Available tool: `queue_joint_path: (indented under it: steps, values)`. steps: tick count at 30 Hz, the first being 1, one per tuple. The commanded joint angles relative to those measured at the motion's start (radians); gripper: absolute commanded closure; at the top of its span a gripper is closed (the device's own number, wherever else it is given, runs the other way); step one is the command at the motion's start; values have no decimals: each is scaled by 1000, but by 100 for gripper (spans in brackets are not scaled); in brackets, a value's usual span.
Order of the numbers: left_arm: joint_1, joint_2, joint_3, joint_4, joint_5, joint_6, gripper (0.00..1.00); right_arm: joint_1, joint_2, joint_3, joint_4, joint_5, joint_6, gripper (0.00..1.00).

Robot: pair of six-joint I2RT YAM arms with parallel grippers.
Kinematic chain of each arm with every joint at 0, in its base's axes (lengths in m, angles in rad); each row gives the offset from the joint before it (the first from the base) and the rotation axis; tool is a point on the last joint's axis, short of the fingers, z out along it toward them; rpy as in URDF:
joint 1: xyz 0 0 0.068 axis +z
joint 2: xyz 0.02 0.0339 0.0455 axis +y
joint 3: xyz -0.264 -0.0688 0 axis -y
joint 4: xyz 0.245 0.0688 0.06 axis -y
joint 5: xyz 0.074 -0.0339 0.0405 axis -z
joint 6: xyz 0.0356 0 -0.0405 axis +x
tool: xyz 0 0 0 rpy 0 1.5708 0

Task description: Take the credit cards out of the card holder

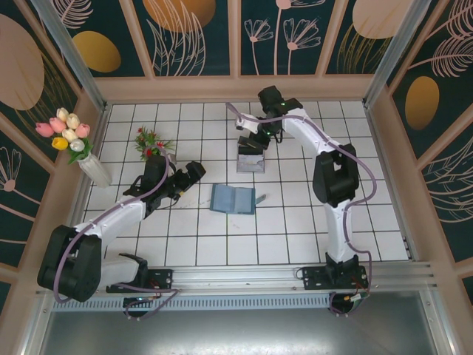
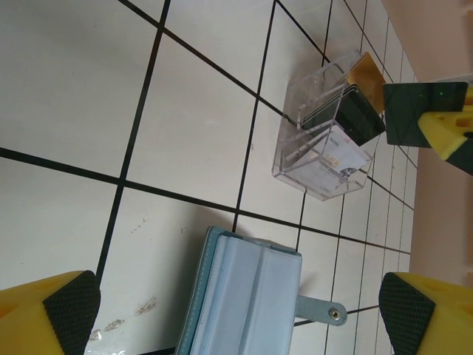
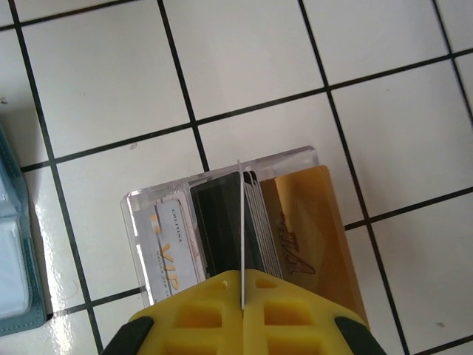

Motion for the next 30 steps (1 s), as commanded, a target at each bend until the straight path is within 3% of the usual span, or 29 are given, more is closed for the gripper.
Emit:
queue_joint_path:
  steps: [1, 30]
  values:
    - [4, 16, 24, 2, 21, 2, 1, 11, 31, 43, -57, 34, -44, 100]
    - [5, 31, 26, 26, 67, -3, 1, 19, 73, 63, -94, 29, -130, 100]
